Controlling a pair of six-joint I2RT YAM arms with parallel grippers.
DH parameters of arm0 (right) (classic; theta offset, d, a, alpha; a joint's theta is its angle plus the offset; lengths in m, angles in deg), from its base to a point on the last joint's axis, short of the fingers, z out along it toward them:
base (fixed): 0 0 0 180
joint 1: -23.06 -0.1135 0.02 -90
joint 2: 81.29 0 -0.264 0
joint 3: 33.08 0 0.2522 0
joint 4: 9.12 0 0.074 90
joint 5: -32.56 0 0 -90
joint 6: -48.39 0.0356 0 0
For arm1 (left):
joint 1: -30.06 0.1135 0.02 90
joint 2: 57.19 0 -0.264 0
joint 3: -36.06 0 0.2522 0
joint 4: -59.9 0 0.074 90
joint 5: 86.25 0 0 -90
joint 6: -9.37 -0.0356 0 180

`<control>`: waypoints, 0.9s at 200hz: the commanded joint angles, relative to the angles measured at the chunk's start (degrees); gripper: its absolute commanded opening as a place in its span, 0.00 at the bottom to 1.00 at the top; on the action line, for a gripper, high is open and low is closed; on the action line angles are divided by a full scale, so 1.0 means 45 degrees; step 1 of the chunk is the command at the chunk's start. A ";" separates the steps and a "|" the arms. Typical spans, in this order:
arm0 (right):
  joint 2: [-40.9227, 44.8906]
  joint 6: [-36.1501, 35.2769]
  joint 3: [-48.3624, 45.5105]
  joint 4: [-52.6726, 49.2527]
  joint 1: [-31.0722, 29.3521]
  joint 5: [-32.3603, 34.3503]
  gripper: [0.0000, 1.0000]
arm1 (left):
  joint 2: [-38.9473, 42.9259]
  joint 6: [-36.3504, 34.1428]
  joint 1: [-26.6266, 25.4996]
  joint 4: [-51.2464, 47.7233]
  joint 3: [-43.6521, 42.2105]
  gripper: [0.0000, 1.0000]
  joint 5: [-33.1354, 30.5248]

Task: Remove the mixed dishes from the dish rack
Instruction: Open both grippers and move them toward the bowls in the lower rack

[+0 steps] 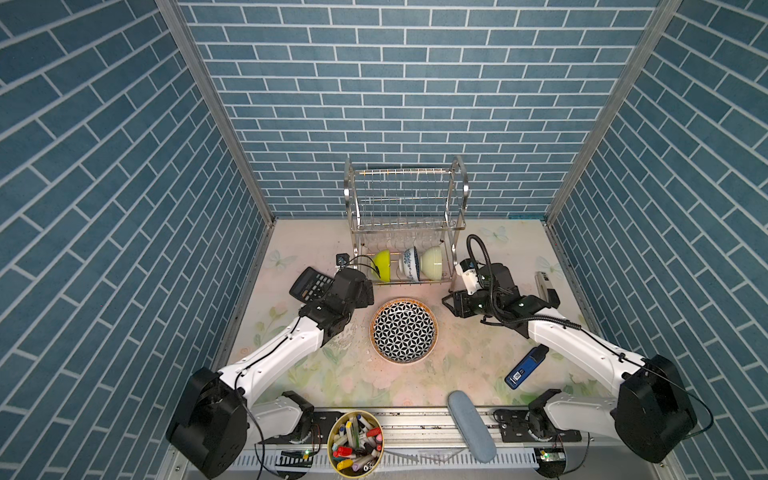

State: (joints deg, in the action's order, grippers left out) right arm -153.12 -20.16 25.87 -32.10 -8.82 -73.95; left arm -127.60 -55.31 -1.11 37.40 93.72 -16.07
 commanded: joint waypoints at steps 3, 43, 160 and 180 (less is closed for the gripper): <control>0.0126 0.0785 -0.0522 0.1699 0.0637 -0.1155 0.94 | -0.0437 -0.0335 0.0207 0.0808 0.0646 0.99 -0.0070; -0.0538 0.1021 -0.0422 0.2878 0.1554 -0.2118 0.93 | -0.0840 -0.0433 0.0559 0.0902 0.1066 1.00 0.0142; -0.3345 0.1609 0.1519 0.5971 0.2548 -0.3518 0.47 | -0.1648 -0.0041 0.1725 0.1766 0.0847 0.77 0.1862; -0.3614 0.1753 0.1796 0.6298 0.2645 -0.3664 0.47 | -0.1942 -0.0021 0.1888 0.1634 0.1026 0.76 0.2075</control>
State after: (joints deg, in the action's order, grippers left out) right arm -168.12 -14.34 30.61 -8.49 2.39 -87.94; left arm -134.99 -55.79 6.40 44.57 97.55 -8.83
